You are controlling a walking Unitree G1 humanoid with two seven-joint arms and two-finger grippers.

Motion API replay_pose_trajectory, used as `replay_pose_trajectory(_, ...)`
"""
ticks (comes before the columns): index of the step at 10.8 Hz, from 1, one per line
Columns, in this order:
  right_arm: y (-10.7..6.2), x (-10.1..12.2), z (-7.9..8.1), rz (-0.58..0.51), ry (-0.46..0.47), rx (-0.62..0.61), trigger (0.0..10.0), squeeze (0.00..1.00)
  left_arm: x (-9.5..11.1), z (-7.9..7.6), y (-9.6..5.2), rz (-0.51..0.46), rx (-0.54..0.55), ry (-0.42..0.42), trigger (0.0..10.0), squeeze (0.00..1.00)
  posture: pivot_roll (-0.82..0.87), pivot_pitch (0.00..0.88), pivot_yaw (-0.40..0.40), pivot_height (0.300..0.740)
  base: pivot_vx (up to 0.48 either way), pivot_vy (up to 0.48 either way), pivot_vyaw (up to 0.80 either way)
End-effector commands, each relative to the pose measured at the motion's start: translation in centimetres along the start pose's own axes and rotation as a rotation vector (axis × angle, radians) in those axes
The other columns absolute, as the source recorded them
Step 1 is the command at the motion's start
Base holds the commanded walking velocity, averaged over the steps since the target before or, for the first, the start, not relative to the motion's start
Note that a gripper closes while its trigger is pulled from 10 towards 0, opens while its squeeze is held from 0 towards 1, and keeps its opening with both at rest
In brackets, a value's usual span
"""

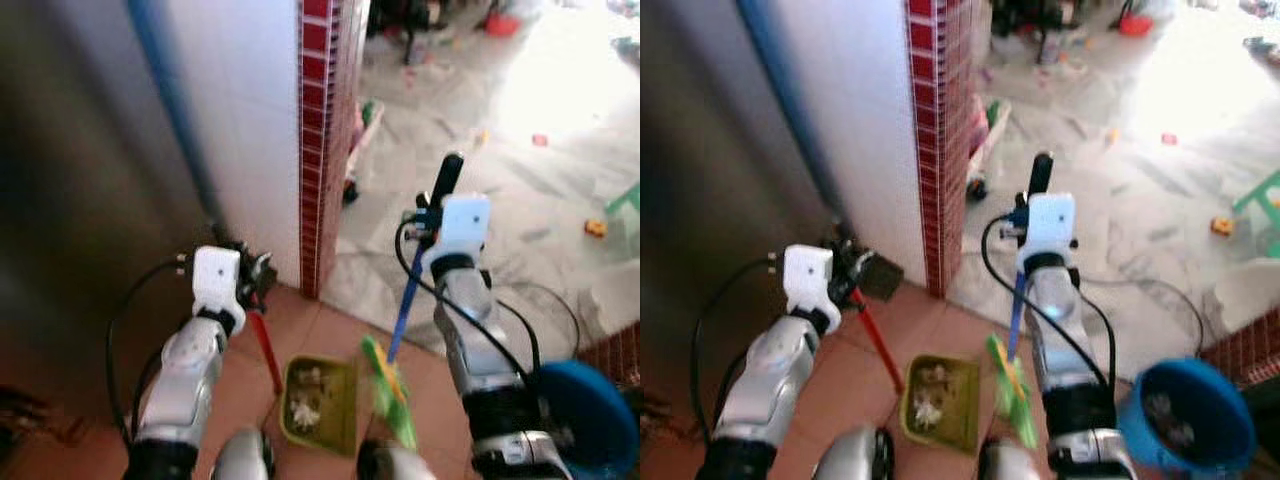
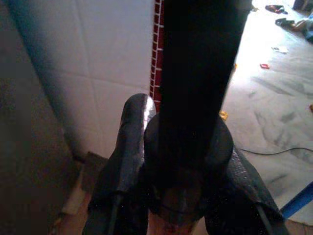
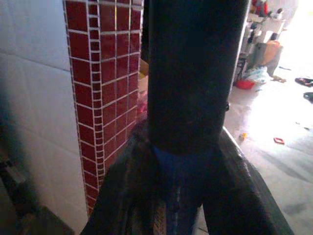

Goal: Sweep floor

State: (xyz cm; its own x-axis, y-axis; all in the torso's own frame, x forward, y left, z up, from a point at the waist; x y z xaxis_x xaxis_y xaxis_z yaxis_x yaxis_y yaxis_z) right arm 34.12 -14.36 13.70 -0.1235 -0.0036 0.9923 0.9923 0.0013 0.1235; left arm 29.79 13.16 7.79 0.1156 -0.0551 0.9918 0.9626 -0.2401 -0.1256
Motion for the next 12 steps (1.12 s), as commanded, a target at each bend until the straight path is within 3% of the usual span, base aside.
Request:
replay_pose_trajectory(1,0.2,0.3,-0.3,-0.013,0.004,-0.013,10.0,0.0,0.5,-0.1,0.0,-0.016,-0.008,-0.002,10.0,0.0,0.01,0.0,0.007,0.74,-0.337,0.0,0.0)
replay_pose_trajectory(5,0.2,0.3,-0.4,-0.012,0.003,-0.012,10.0,0.0,0.4,-0.1,-0.1,-0.007,-0.005,-0.014,10.0,0.0,0.01,0.003,0.007,0.74,-0.323,0.0,0.0)
replay_pose_trajectory(12,0.9,0.7,-1.5,-0.008,-0.051,-0.052,10.0,0.0,1.3,0.5,0.3,-0.033,0.016,-0.018,10.0,0.0,0.0,0.027,-0.001,0.74,0.0,0.0,0.0)
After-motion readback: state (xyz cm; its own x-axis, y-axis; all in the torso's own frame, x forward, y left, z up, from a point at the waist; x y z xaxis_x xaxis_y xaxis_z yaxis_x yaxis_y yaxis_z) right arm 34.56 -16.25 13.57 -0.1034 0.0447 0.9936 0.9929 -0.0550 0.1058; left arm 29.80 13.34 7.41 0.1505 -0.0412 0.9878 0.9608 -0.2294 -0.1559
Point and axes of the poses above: a point about 5 cm out from each wrist's last joint towards the gripper, its own y axis pointing out of the wrist towards the gripper, its own x axis along the axis of the wrist's last joint, z = x × y, the point moved 2 cm from there along y, pointing out of the wrist towards the gripper, and after that the axes turned 4 degrees about y, right-handed, at the moved point
